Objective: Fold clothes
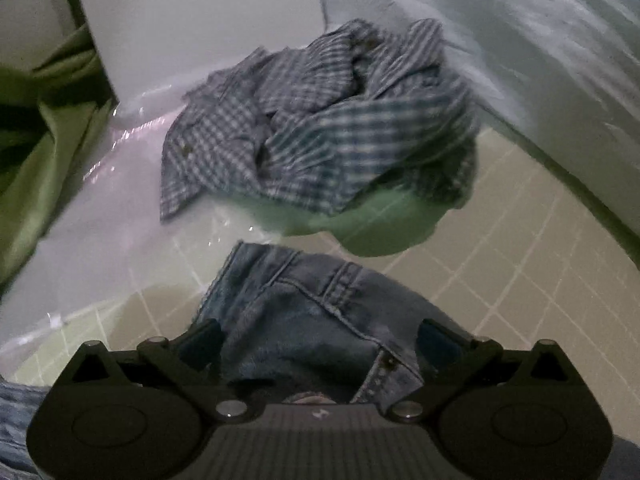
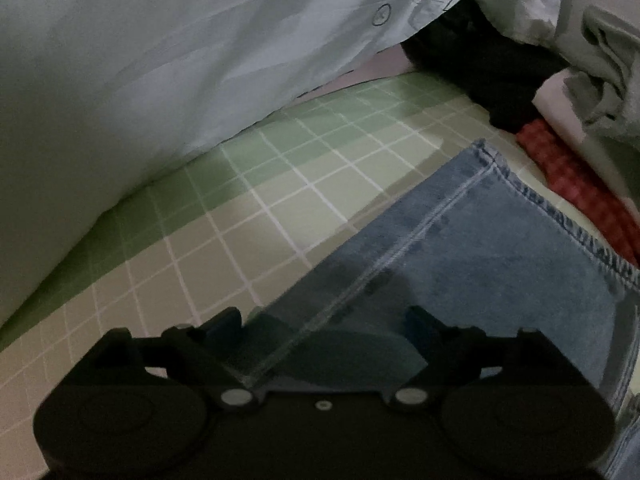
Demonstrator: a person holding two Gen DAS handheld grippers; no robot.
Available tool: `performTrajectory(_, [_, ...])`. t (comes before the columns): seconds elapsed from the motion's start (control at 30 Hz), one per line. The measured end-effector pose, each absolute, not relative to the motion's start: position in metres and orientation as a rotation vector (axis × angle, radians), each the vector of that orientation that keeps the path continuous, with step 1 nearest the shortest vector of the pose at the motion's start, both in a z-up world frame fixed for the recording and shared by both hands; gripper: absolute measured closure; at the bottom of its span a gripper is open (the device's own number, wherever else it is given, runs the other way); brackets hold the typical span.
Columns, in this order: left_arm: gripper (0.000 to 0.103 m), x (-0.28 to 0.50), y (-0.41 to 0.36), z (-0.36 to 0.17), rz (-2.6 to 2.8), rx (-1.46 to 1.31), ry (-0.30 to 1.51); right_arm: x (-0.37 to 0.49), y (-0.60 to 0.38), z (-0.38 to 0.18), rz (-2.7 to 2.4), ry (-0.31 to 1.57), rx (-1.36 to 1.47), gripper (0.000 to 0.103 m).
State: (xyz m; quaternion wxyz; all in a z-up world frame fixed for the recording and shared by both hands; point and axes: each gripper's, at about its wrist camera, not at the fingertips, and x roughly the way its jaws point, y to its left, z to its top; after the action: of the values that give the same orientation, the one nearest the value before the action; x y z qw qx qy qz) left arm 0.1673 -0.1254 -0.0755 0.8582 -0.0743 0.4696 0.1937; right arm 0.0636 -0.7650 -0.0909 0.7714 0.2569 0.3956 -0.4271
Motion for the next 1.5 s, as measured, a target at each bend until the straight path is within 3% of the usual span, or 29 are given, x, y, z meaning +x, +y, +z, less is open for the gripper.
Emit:
performTrajectory(0.03, [0.007,0.167,-0.124,-0.077,0.414,-0.167,0.981,0.066,-0.764,-0.091,-0.927,0.863,0.544,0.011])
performTrajectory(0.1, [0.034,0.164,-0.122,-0.080,0.444,-0.178,0.974,0.071,-0.763,-0.092,-0.929,0.874,0.518,0.017])
performTrajectory(0.13, [0.041,0.163,-0.122,-0.082,0.455,-0.184,0.973,0.073,-0.762,-0.091,-0.935,0.874,0.492,0.033])
performTrajectory(0.17, [0.048,0.161,-0.120,-0.083,0.455,-0.197,0.963,0.072,-0.762,-0.090,-0.946,0.867,0.475,0.056])
performTrajectory(0.23, [0.058,0.160,-0.117,-0.085,0.445,-0.214,0.947,0.069,-0.764,-0.088,-0.973,0.853,0.464,0.070])
performTrajectory(0.27, [0.064,0.159,-0.116,-0.085,0.435,-0.219,0.941,0.066,-0.765,-0.087,-0.983,0.846,0.463,0.083])
performTrajectory(0.33, [0.074,0.158,-0.118,-0.083,0.412,-0.224,0.927,0.055,-0.769,-0.087,-0.984,0.821,0.478,0.094])
performTrajectory(0.4, [0.085,0.159,-0.123,-0.077,0.391,-0.205,0.909,0.045,-0.773,-0.087,-0.962,0.795,0.513,0.098])
performTrajectory(0.43, [0.086,0.159,-0.126,-0.074,0.380,-0.196,0.900,0.043,-0.774,-0.086,-0.954,0.787,0.528,0.099])
performTrajectory(0.73, [0.088,0.198,-0.175,-0.024,0.215,-0.151,0.709,0.041,-0.796,-0.042,-0.963,0.580,0.597,0.099])
performTrajectory(0.83, [0.078,0.223,-0.191,-0.029,0.177,-0.159,0.713,0.058,-0.808,-0.030,-0.926,0.509,0.554,0.098])
performTrajectory(0.9, [0.056,0.235,-0.199,-0.030,0.161,-0.158,0.776,0.072,-0.815,-0.026,-0.906,0.529,0.511,0.083])
performTrajectory(0.93, [0.048,0.235,-0.202,-0.029,0.157,-0.155,0.792,0.078,-0.814,-0.024,-0.918,0.559,0.470,0.057])
performTrajectory(0.97, [0.028,0.228,-0.203,-0.028,0.152,-0.143,0.780,0.080,-0.810,-0.021,-0.920,0.577,0.420,0.038])
performTrajectory(1.0, [0.015,0.218,-0.204,-0.026,0.147,-0.129,0.762,0.079,-0.805,-0.018,-0.911,0.582,0.370,0.032])
performTrajectory(1.03, [0.013,0.209,-0.204,-0.025,0.142,-0.115,0.744,0.075,-0.798,-0.017,-0.893,0.591,0.326,0.025])
performTrajectory(1.27, [0.012,0.107,-0.157,-0.030,0.246,0.005,0.834,-0.007,-0.730,-0.041,-0.780,0.769,0.274,0.021])
performTrajectory(1.5, [0.010,0.018,-0.062,-0.050,0.400,-0.192,0.940,-0.112,-0.649,-0.062,-0.725,0.867,0.338,0.019])
